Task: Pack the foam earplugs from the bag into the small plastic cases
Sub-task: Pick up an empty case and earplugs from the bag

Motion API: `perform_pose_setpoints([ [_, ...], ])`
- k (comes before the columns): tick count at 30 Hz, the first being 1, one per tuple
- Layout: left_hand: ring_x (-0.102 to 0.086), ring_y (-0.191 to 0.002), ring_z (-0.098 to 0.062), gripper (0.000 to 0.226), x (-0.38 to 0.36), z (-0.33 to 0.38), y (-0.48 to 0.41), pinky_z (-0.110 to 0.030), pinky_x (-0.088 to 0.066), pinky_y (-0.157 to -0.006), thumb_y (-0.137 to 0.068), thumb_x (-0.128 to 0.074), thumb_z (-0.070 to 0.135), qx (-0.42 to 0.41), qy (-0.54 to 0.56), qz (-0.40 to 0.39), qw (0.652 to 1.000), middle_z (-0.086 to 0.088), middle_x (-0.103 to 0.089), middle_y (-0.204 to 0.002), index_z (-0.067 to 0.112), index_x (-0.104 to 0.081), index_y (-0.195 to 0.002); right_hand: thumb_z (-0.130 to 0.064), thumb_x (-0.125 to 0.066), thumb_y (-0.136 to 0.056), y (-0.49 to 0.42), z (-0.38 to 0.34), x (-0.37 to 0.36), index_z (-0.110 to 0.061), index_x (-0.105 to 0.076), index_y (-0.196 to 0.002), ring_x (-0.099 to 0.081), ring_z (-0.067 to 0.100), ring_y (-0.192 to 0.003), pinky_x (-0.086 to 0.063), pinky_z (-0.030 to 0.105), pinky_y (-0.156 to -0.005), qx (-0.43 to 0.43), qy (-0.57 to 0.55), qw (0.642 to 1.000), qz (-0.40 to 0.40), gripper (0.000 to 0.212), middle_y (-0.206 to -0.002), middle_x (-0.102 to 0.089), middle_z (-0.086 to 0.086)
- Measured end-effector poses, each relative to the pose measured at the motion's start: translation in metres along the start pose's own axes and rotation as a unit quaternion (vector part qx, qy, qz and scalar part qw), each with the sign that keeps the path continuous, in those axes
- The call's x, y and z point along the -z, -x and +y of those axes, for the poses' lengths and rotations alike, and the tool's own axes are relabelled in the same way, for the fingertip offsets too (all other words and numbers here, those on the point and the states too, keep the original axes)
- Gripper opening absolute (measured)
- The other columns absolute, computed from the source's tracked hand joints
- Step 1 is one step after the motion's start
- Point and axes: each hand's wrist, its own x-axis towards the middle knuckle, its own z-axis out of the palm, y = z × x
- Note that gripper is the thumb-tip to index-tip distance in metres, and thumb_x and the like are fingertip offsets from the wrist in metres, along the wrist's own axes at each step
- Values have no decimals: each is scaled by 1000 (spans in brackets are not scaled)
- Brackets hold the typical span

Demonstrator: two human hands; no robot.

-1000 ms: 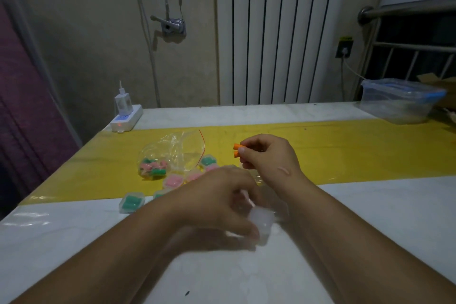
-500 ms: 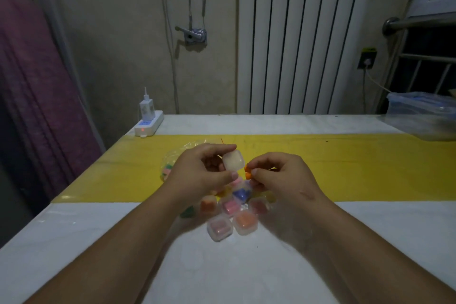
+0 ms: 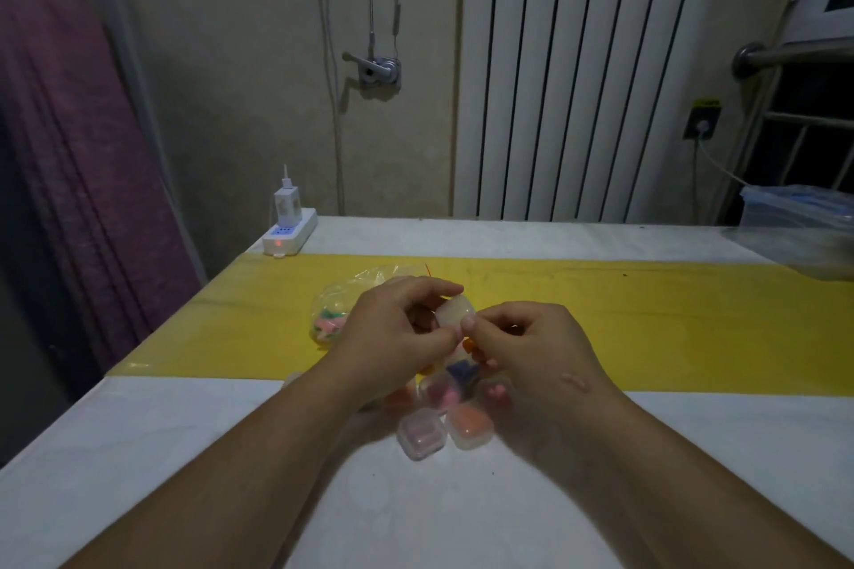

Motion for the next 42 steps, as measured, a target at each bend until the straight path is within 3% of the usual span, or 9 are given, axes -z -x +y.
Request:
perform_pose_setpoints([
  [5,-69,-70,-20,30,1,10,-1,-38,-58,-69,-94,-59,11,56,107,-6,993,-3,-67,-77,34,-70,-110,-28,-66,-73,-5,3,1,-11,-75,-75,-59,22,-61,-41,35,-58,-20,9,999,38,20,-64,-66,9],
  [9,-65,-64,-24,31,3,15,-3,-34,-53,-62,-94,-38,0,142,226,-10,964,-13,-65,-76,15,-63,-105,-16,-71,-77,-3,1,6,-5,-75,-76,-56,24,-60,-41,34,-57,-48,-69,996,41,11,-63,-63,12],
  [16,-63,-61,-20,44,5,7,-3,-33,-50,-57,-98,-32,-2,123,191,-2,974,-8,-67,-81,25,-66,-107,-13,-70,-83,-6,1,6,-12,-78,-76,-62,21,-61,-48,33,-60,-33,-23,999,31,11,-66,-70,9],
  [20,-61,-64,-12,48,3,3,-5,-29,-56,-58,-94,-35,-9,94,143,27,985,-6,-61,-96,20,-73,-90,-17,-67,-77,-6,2,4,-11,-77,-76,-61,25,-62,-47,34,-58,-45,-36,998,26,12,-64,-68,10],
  [28,-60,-74,-3,41,6,7,2,-29,-57,-69,-75,-75,1,61,69,-49,995,19,-68,-91,34,-70,-99,-14,-67,-75,-5,0,5,-5,-75,-75,-58,26,-60,-43,31,-57,-67,-62,996,22,12,-63,-64,14],
  [31,-61,-83,-5,42,6,8,3,-16,-55,-71,-72,-82,7,55,51,-55,996,12,-69,-95,34,-68,-101,-8,-65,-80,0,-5,4,-2,-73,-74,-54,25,-59,-40,31,-54,-74,-102,992,25,12,-62,-60,14],
  [35,-63,-85,-9,40,5,7,1,-21,-54,-76,-72,-81,3,49,41,-33,997,8,-72,-89,31,-69,-99,-5,-65,-83,5,-9,1,1,-72,-75,-51,24,-58,-38,28,-50,-84,-126,988,30,13,-62,-57,13],
  [40,-60,-84,8,39,6,5,0,-14,-54,-73,-74,-81,9,60,17,-7,998,14,-69,-91,35,-68,-100,-5,-64,-90,-1,-15,8,-9,-74,-74,-64,22,-66,-59,38,-64,-41,-63,994,79,19,-69,-69,8],
  [42,-57,-85,15,39,5,3,-1,-5,-49,-69,-74,-81,12,56,0,4,998,17,-67,-93,34,-66,-102,2,-61,-91,-1,-17,11,-11,-72,-79,-68,19,-69,-61,30,-66,-10,-38,995,96,21,-74,-72,5],
])
